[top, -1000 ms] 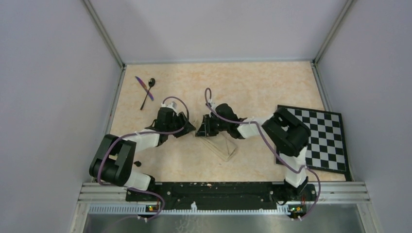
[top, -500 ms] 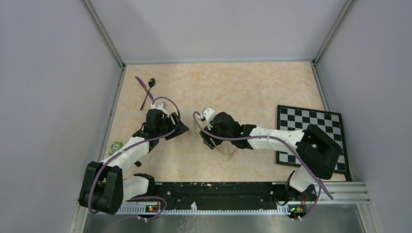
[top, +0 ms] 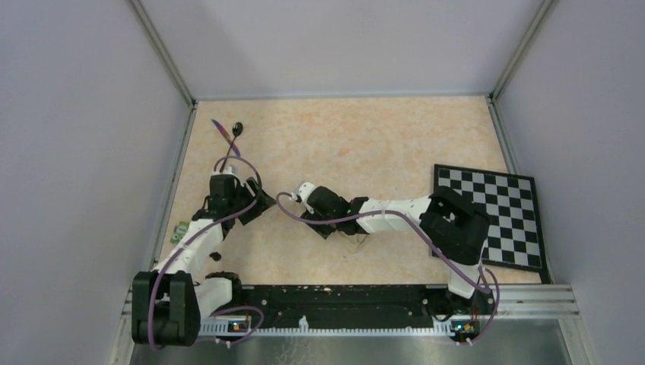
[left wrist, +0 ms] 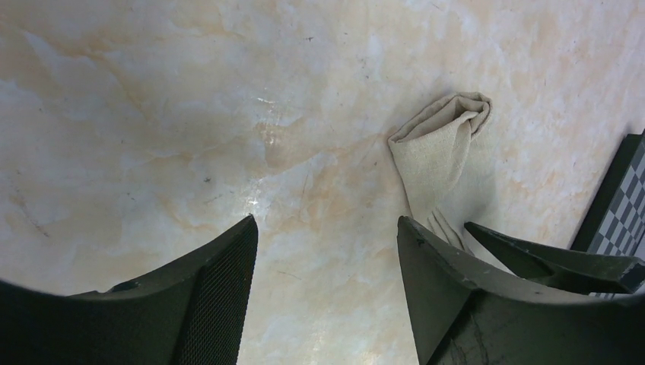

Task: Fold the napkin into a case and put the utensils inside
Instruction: Pick up the smaller rectangle-folded napkin from the center of the board, then turn over the smaller rectangle-folded napkin at the center of the board.

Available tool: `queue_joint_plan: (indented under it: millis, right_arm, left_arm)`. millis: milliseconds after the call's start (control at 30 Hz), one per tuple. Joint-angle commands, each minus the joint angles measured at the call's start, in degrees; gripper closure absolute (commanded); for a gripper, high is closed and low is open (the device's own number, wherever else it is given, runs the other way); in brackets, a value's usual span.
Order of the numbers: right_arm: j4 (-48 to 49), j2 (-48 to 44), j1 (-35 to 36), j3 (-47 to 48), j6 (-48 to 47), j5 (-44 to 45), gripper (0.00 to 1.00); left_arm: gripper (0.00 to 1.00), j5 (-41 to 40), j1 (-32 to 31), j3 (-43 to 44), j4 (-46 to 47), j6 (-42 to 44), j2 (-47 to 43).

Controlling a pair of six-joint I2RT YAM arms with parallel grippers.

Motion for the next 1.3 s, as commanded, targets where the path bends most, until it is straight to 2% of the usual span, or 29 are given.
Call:
queue_joint_plan:
  millis: [0, 67, 100, 200, 300, 467, 600, 767, 867, 1000, 1100, 1267]
  right_arm:
    - [-0.64, 1.66, 1.47, 2.01, 0.45, 3.86, 0.42]
    - [-0.64, 2.39, 1.82, 1.63, 2.04, 5.47, 0.44]
    - [-0.28, 2.60, 2.02, 1.31, 2.67, 7.07, 0.48]
    - [0.96, 2.63, 2.96, 0.54, 4.40, 13.20, 0.73]
    - [2.67, 0.43, 3.42, 0.07, 5.76, 14.02, 0.99]
    - [1.84, -3.29, 3.01, 2.62, 11.13, 8.63, 1.00]
    - [3.78, -5.97, -0.95, 2.71, 23.84, -11.36, 1.00]
    - [23.63, -6.50, -6.05, -5.66, 45.66, -32.62, 1.00]
    - [42.53, -3.25, -8.45, -12.17, 59.85, -41.29, 1.00]
    - [68.56, 6.24, -12.37, -19.13, 77.33, -47.14, 1.00]
    - [79.41, 10.61, -14.95, -21.88, 81.05, -49.00, 1.00]
    - [79.23, 10.97, -21.10, -26.08, 77.50, -52.12, 1.00]
  left_arm:
    - [0.27, 1.52, 0.69, -1.29, 0.38, 0.76, -2.20]
    - [0.27, 1.81, 0.82, -1.65, 0.70, 0.49, -2.78]
    - [0.27, 1.98, 0.87, -1.74, 0.78, 0.36, -2.97]
    - [0.27, 2.16, 0.94, -1.82, 0.96, 0.13, -3.30]
    - [0.27, 1.82, 1.02, -1.75, 0.83, 0.12, -3.42]
    - [0.27, 1.49, 1.02, -1.49, -0.31, 0.17, -4.88]
    - [0.27, 0.61, 1.12, -0.66, -2.33, 0.08, -7.06]
    - [0.27, -1.71, 1.12, 1.83, -6.13, 0.17, -11.69]
    - [0.26, -2.57, 1.10, 3.39, -7.94, 0.34, -14.64]
    - [0.26, -1.78, 1.10, 4.76, -8.44, 1.17, -16.73]
    - [0.26, 0.67, 1.06, 5.32, -8.26, 1.79, -16.39]
    - [0.25, 10.76, 1.03, 4.35, -3.69, 2.09, -13.74]
